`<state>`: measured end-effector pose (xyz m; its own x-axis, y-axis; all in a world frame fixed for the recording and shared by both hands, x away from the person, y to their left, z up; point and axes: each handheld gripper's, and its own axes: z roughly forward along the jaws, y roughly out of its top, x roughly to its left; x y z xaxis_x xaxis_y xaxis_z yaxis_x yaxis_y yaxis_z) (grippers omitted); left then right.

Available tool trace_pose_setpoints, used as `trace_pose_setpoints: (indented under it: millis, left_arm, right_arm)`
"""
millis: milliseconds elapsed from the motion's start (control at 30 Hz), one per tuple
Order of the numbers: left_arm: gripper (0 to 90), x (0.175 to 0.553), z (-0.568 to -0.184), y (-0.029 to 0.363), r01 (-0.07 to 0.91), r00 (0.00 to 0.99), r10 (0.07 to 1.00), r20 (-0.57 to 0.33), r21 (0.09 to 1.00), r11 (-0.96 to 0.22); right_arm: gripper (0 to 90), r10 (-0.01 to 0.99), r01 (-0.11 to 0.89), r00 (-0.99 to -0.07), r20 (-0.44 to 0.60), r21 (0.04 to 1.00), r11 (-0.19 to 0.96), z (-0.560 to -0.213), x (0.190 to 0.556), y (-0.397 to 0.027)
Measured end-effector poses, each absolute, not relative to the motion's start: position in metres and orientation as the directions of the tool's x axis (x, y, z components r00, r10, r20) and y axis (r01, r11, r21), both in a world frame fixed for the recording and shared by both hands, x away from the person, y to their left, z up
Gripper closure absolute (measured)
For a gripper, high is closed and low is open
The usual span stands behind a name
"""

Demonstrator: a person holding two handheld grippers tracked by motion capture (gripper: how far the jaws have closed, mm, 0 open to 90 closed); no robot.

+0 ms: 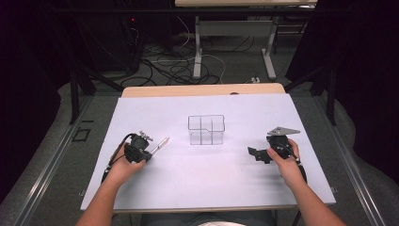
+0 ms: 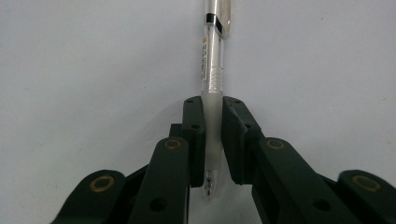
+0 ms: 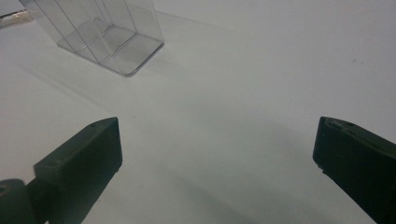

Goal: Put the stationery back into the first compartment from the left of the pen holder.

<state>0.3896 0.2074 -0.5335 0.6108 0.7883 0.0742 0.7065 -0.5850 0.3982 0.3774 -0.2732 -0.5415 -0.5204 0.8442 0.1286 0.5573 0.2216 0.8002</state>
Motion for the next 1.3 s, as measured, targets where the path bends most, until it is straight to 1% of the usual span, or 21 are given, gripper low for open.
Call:
trace_pose_setpoints:
  millis: [167, 333, 567, 833, 1067, 1300]
  left_arm:
    - [80.5, 0.39, -0.534, 0.21, 0.724, 0.59, 0.806, 0.049, 0.409, -0.555]
    - [80.6, 0.39, -0.533, 0.211, 0.739, 0.578, 0.815, 0.034, 0.401, -0.541]
    - [80.6, 0.389, -0.524, 0.215, 0.754, 0.552, 0.833, -0.021, 0.439, -0.488]
    - [80.6, 0.381, -0.508, 0.219, 0.736, 0.56, 0.827, -0.045, 0.485, -0.472]
    - [80.6, 0.375, -0.499, 0.219, 0.722, 0.573, 0.818, -0.049, 0.502, -0.476]
    - [80.6, 0.369, -0.489, 0.214, 0.703, 0.596, 0.801, -0.066, 0.524, -0.48]
  right_arm:
    - [1.0, 0.843, 0.56, -0.522, 0.132, 0.799, 0.222, -0.541, 0.377, -0.272]
    - [1.0, 0.841, 0.554, -0.527, 0.123, 0.8, 0.23, -0.542, 0.377, -0.272]
    - [1.5, 0.84, 0.553, -0.528, 0.124, 0.801, 0.23, -0.541, 0.376, -0.27]
    - [1.5, 0.833, 0.546, -0.538, 0.132, 0.807, 0.225, -0.539, 0.375, -0.267]
    - [1.5, 0.83, 0.548, -0.542, 0.129, 0.803, 0.233, -0.538, 0.374, -0.264]
    - [1.5, 0.823, 0.529, -0.557, 0.108, 0.811, 0.251, -0.535, 0.372, -0.259]
